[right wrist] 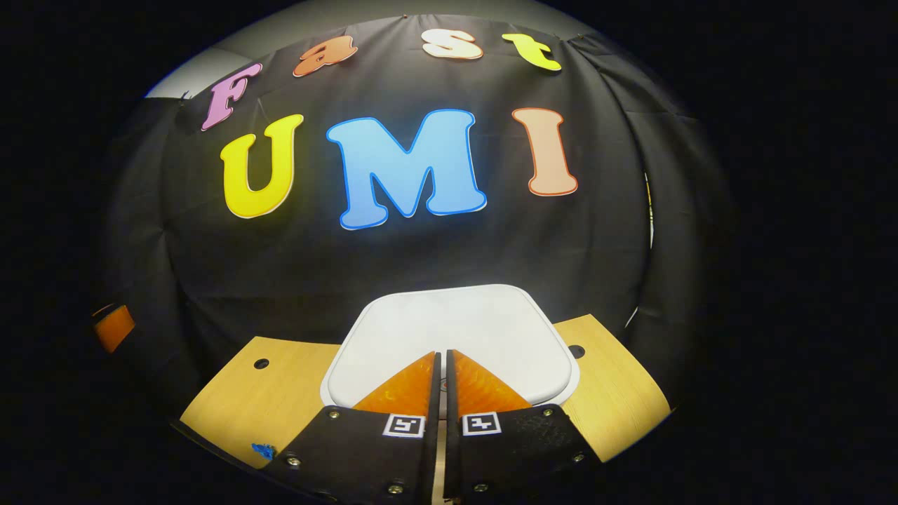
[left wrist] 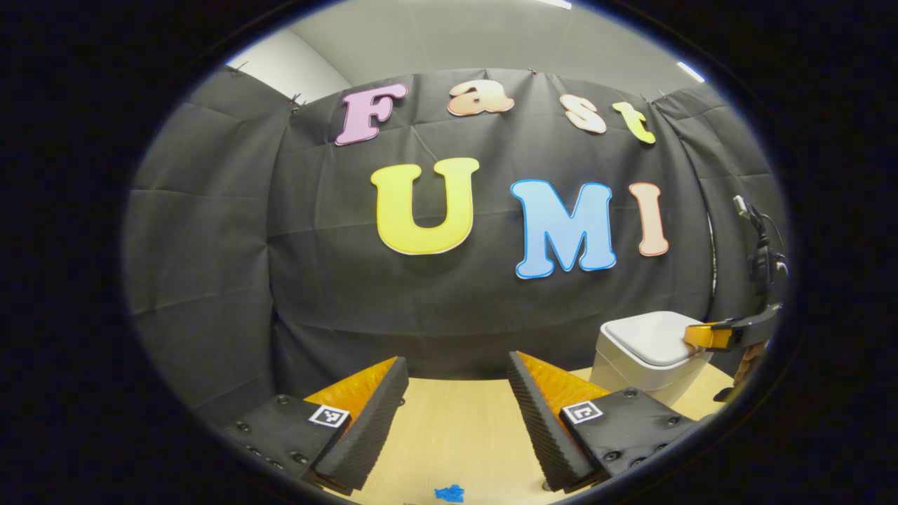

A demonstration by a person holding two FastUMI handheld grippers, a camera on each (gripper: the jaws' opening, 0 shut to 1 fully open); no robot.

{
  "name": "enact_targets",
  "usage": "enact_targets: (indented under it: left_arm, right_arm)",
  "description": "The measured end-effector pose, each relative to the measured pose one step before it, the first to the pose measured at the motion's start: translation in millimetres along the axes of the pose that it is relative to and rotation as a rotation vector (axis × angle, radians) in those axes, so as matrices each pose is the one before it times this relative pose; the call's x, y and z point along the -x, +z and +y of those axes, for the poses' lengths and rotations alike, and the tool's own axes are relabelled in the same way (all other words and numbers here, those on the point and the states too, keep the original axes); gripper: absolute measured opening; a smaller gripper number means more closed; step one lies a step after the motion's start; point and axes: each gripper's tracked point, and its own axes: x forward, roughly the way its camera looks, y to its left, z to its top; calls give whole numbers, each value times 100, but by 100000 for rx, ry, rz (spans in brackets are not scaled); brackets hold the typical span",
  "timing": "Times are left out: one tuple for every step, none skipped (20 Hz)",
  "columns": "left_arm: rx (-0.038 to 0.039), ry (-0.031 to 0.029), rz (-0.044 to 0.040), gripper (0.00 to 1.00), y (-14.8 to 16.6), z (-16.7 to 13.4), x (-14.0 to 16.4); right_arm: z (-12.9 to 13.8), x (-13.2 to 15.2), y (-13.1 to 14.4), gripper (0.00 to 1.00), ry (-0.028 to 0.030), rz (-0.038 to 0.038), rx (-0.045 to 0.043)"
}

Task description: Press the lid of the desktop garbage bin to open it, pick up the crumpled paper on the desktop and throw it into the bin, then pick up the pop can on the desktop and drop it into the bin, and finally close the garbage bin lid.

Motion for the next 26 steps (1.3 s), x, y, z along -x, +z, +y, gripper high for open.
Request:
enact_targets:
  left_arm:
    - [-31,92,209,95,-132,-30,-135]
    - [-21,-52,70,95,-57,30,-51]
    - [37,-216,46,95,6,-70,-51]
    - [52,-180,38,95,86,-54,-32]
    - [134,-363,-23,95,-120,-142,-26]
    - [155,-342,59,97,-15,-176,-63]
    - [230,-630,-27,95,-54,-216,113]
    - [27,-801,-36,95,60,-269,139]
    - [-287,-236,-286,95,-17,-56,83]
    - [-366,-59,-306,95,55,37,58]
    - [-352,-12,-277,95,90,63,159]
    - [-222,101,-253,95,114,103,126]
    - [-7,-81,-95,95,-19,74,65]
    - [100,43,123,95,-86,41,59]
    - [129,185,146,95,-36,109,12]
    - [210,75,124,97,-108,37,102]
    - [157,50,96,100,-103,-63,57]
    - [-2,6,-92,100,11,49,183]
    - [-105,14,-117,100,64,13,58]
    - [-122,87,-11,100,-66,96,24]
    - [-27,155,84,100,-85,51,3]
    - [178,223,150,100,-80,65,-45]
    - [409,183,172,100,-151,126,91]
    - [435,262,258,100,-187,159,90]
    - [263,391,191,100,-13,196,91]
    - [151,349,77,100,-85,212,50]
  right_arm:
    - [126,273,756,5,-207,-2269,338]
    - [10,460,878,5,-68,-2164,170]
    - [-121,417,421,5,27,-1732,-62]
    - [-86,245,791,5,43,-1480,-437]
    - [-139,103,770,5,-8,-1574,-615]
    - [-40,156,880,5,-39,-1798,-714]
    - [-139,88,970,5,-15,-2333,-748]
    - [-75,-79,391,5,-176,-334,62]
    - [-101,-59,231,5,-106,-545,293]
    - [-99,82,516,5,-341,-1086,434]
    - [9,158,512,5,-312,-1388,596]
    - [17,109,656,5,-103,-1575,490]
    - [95,131,460,5,207,-1554,360]
    - [60,85,411,5,157,-990,194]
    - [-85,26,84,5,157,-476,66]
    - [-25,32,162,5,-59,-376,-45]
    - [4,98,13,5,-97,-61,-119]
    - [-29,99,111,5,-166,-100,-7]
    - [-33,135,-74,5,-112,-117,104]
    - [-7,102,13,5,47,107,33]
    - [-82,28,21,5,-42,24,52]
    - [4,42,64,5,66,-40,-21]
    - [185,92,-16,5,299,-26,-129]
    - [111,73,60,5,171,-35,37]
    - [33,35,-43,5,-51,-51,165]
    - [62,61,98,5,-281,11,190]
